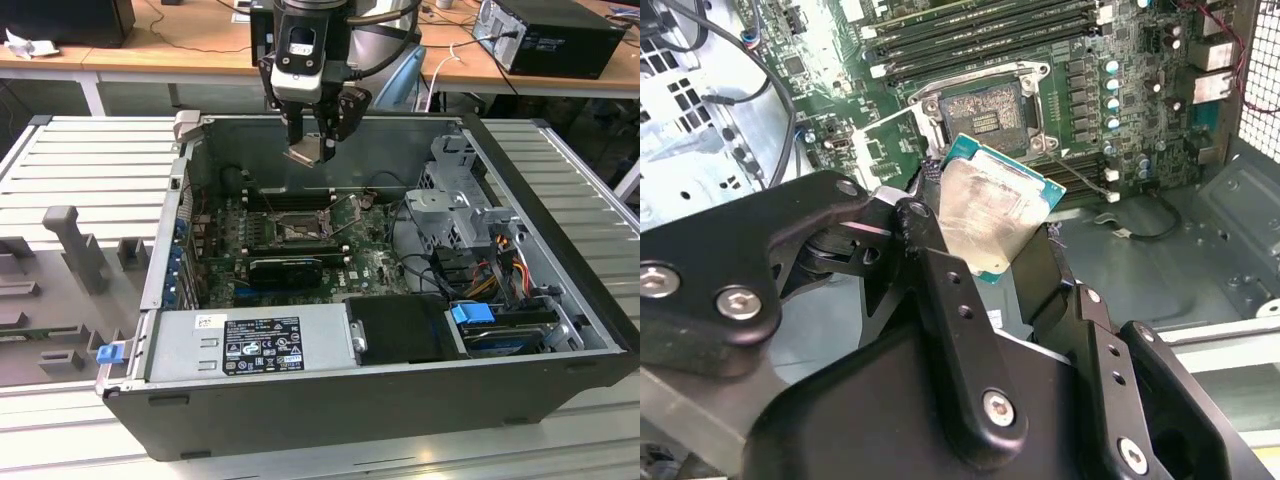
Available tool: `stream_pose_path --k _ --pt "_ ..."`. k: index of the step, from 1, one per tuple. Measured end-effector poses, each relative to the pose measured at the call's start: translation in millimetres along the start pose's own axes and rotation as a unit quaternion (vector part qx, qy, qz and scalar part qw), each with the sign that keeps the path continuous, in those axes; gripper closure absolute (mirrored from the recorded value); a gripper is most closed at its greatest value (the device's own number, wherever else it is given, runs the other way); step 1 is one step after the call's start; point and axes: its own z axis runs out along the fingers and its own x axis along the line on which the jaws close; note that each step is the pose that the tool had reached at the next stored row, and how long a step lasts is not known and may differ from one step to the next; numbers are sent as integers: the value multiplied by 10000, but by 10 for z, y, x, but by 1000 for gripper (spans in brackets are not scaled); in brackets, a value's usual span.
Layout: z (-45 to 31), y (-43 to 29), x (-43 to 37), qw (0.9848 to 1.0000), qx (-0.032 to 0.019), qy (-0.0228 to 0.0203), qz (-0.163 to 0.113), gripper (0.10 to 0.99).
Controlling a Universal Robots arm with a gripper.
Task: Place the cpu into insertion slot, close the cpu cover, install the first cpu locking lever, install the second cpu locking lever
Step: 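Place the cpu into insertion slot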
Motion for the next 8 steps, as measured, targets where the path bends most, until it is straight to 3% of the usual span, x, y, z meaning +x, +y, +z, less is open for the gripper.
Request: stream_pose_path --k 4,8 --pt "2 0 0 9998 -3 -17 191 557" --pt "7 -1 0 9987 -10 -45 506 557"
